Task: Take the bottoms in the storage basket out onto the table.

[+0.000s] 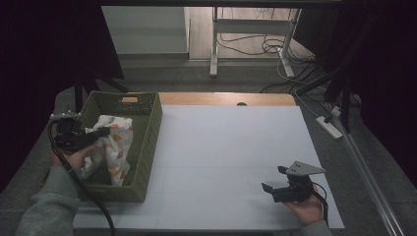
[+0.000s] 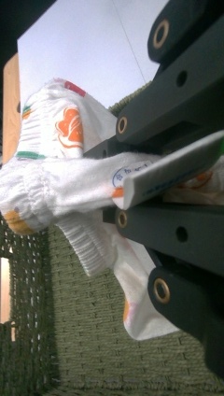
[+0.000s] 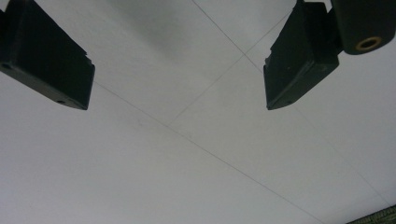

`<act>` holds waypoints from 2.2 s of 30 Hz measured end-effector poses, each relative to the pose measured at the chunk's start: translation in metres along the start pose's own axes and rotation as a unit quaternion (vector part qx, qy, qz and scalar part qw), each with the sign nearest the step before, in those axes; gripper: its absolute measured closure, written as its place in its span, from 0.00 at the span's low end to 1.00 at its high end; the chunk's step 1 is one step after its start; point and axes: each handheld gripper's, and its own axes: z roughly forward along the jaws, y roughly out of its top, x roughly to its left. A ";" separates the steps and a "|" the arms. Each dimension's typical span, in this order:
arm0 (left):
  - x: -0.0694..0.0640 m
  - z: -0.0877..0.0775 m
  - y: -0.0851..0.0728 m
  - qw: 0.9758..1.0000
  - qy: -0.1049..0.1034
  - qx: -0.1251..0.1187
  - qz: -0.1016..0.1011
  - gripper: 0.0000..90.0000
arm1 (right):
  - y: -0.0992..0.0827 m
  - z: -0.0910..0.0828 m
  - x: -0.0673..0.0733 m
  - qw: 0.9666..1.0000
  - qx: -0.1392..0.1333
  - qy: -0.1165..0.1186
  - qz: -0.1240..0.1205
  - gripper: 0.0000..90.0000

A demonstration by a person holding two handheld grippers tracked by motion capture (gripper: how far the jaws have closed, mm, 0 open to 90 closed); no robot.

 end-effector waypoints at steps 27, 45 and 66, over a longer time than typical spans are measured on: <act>-0.016 -0.015 0.012 0.998 -0.030 -0.061 0.006 0.92 | 0.000 -0.001 0.000 1.000 0.000 0.000 0.001 0.10; -0.024 -0.024 0.026 0.993 -0.056 -0.103 0.002 0.92 | -0.001 0.000 -0.001 1.000 0.001 0.001 0.003 0.10; -0.036 -0.042 0.035 0.986 -0.073 -0.151 0.000 0.92 | -0.001 0.000 -0.002 1.000 0.001 0.003 0.009 0.10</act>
